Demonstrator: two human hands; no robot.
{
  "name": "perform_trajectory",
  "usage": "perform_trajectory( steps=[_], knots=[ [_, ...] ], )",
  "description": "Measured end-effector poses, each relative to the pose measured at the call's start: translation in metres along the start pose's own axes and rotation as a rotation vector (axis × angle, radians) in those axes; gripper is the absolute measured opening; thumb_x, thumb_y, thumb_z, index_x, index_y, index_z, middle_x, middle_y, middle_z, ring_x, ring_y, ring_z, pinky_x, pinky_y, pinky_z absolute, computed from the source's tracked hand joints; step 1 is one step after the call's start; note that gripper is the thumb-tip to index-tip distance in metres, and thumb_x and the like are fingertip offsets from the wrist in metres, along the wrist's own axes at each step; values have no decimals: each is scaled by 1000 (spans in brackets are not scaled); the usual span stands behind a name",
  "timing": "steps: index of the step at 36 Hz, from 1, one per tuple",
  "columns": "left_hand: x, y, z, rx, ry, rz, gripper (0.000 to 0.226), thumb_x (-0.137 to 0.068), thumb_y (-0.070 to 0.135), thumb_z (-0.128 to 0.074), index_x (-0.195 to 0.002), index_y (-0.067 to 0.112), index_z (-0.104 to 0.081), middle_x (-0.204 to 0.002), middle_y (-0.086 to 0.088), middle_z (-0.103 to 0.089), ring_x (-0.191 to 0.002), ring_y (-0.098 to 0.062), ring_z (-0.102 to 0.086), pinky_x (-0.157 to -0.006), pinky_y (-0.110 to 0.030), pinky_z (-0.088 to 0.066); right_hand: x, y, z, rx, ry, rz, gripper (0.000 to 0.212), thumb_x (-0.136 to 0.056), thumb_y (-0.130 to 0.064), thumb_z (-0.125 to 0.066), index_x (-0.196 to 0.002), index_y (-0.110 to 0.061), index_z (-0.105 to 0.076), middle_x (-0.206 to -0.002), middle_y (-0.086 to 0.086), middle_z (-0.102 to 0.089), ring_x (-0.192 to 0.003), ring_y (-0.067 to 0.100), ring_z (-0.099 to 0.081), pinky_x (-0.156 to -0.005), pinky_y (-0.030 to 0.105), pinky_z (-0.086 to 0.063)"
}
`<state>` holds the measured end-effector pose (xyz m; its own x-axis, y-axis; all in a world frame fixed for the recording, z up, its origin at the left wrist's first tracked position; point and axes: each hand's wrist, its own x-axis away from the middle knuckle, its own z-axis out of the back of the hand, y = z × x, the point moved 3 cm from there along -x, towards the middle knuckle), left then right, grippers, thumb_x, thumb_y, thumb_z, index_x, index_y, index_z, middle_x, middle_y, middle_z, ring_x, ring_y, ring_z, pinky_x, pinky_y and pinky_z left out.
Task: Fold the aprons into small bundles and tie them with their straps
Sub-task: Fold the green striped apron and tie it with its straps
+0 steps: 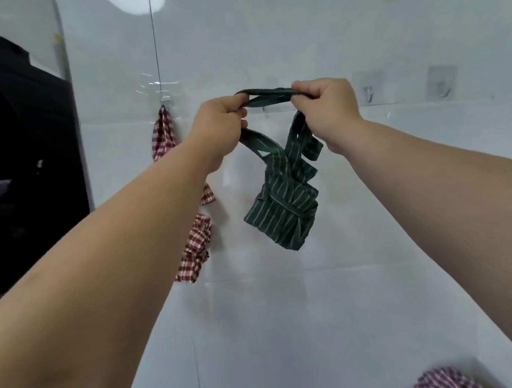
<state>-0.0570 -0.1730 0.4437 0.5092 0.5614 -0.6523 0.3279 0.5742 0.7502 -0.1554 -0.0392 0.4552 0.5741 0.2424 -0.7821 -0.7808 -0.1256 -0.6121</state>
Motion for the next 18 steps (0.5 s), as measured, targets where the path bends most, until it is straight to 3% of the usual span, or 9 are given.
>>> perform_trajectory(
  steps=[4,9,12,15,18],
  knots=[
    [-31,-2,-5,-20,-26,-34,31,-97,2,-47,-123,11,-62,-83,2,-57,-70,-12,-56,-89,-33,-52,-26,11,-8,29,81,10,28,-89,-17,-64,-116,-13,-69,-119,-2,-66,-109,10,-59,-96,17,-42],
    [-54,-6,-5,-136,49,-88,33,-92,7,-55,-121,15,-67,-94,1,-63,-92,-23,-61,-91,-36,-55,-47,13,-14,119,122,46,28,-89,-21,-64,-115,-16,-69,-119,-3,-66,-108,8,-58,-86,9,-39],
    [-60,-12,0,-247,109,-143,32,-89,11,-57,-116,20,-71,-96,2,-66,-86,-17,-61,-81,-26,-55,-53,17,-22,184,107,56,27,-90,-20,-63,-117,-15,-69,-121,-3,-65,-110,8,-58,-86,9,-37],
    [-55,-18,7,-343,125,-224,25,-87,15,-63,-109,19,-74,-88,6,-65,-85,-12,-62,-83,-26,-55,-44,30,-30,255,67,55,26,-92,-19,-61,-116,-15,-69,-117,-1,-67,-103,8,-58,-84,12,-39],
    [-40,-33,7,-396,74,-258,22,-88,19,-65,-108,18,-74,-88,8,-67,-76,-3,-59,-82,-25,-54,-25,47,-40,313,-4,81,27,-92,-18,-60,-117,-14,-69,-118,0,-68,-110,13,-59,-91,15,-41]
  ],
)
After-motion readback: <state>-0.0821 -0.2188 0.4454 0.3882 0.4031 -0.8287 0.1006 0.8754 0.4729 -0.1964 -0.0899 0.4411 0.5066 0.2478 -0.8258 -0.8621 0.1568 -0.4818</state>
